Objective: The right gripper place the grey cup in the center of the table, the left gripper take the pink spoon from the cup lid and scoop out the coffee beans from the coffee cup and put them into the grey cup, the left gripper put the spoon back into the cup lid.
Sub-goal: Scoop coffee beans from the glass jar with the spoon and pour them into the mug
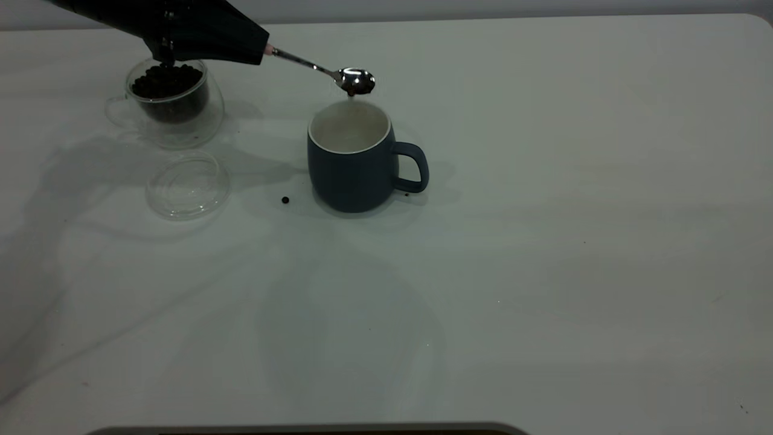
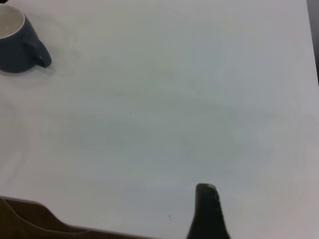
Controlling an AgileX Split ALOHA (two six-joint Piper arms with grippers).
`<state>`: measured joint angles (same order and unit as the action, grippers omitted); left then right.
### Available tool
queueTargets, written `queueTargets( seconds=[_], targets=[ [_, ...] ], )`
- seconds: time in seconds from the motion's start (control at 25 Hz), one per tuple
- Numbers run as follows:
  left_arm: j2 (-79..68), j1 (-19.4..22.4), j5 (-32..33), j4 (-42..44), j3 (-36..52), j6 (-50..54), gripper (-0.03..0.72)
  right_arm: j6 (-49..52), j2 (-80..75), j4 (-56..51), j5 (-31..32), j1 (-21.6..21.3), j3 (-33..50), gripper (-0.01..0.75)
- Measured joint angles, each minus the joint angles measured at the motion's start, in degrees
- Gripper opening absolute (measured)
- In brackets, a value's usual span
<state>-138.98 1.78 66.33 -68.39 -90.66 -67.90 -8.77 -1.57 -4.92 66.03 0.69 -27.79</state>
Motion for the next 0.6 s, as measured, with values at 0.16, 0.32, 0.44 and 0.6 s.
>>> queueTargets(
  seconds=[0.16,0.32,0.44,0.6],
  targets=[
    [0.0,0.0,-2.1,0.6,0.0,-5.7,0.113,0.0,0.0,0.0,0.0,0.0,0.0,0.591],
    [0.0,0.0,-4.7,0.6,0.0,-11.9,0.113,0.0,0.0,0.0,0.0,0.0,0.0,0.591],
    [0.0,0.0,-5.5,0.5,0.0,-14.9,0.113,0.0,0.0,0.0,0.0,0.0,0.0,0.591],
    [0.0,0.0,-5.3,0.6,0.0,-15.7,0.113,0.0,0.0,0.0,0.0,0.0,0.0,0.591]
  ],
)
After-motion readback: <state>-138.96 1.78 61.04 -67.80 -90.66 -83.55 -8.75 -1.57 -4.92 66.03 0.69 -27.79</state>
